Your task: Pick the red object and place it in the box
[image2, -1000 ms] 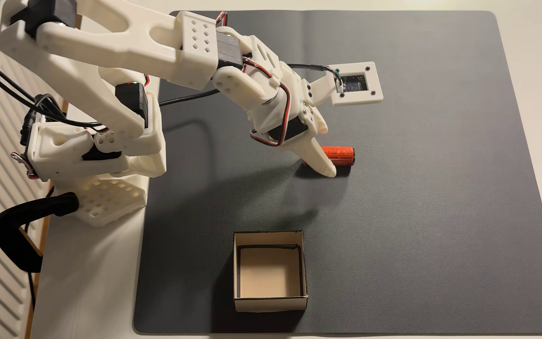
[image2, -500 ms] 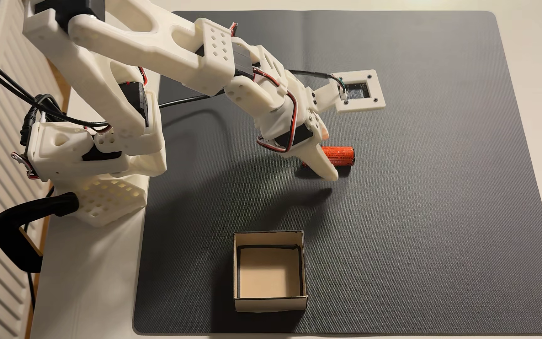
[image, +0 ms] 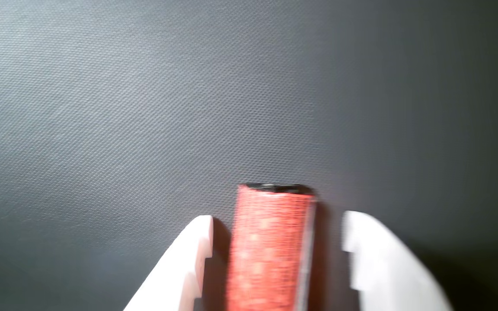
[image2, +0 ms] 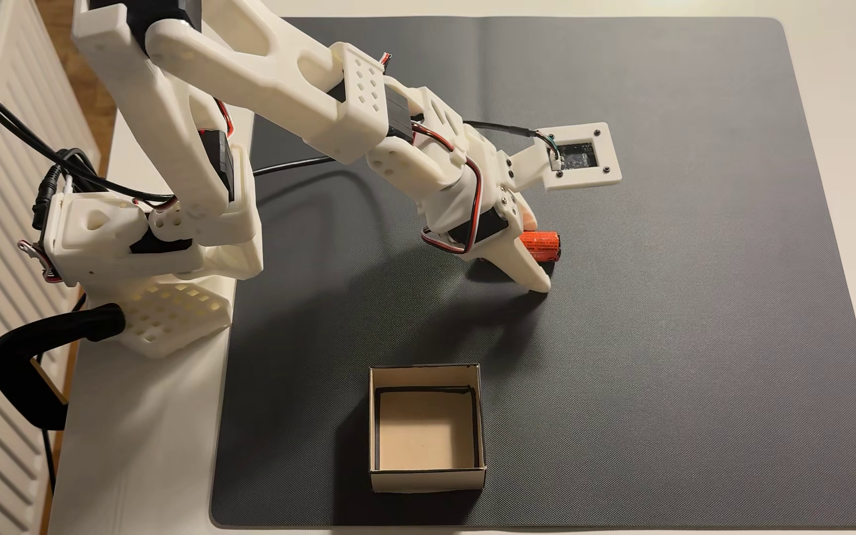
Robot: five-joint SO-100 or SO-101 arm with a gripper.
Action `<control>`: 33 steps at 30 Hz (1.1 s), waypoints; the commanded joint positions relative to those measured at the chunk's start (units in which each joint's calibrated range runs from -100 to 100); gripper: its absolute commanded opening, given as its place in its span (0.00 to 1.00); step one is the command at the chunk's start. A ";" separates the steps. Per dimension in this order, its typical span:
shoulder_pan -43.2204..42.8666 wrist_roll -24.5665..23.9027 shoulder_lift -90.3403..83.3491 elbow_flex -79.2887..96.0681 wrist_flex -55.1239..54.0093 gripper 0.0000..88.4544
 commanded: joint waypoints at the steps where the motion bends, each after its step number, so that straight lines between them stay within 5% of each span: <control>1: -0.15 0.19 0.67 -0.69 -0.05 0.16; 14: -0.15 0.35 0.16 -0.69 0.48 0.01; 18: 0.74 4.21 -4.43 -1.42 1.70 0.01; 33: 10.69 8.95 -39.89 -13.93 37.01 0.01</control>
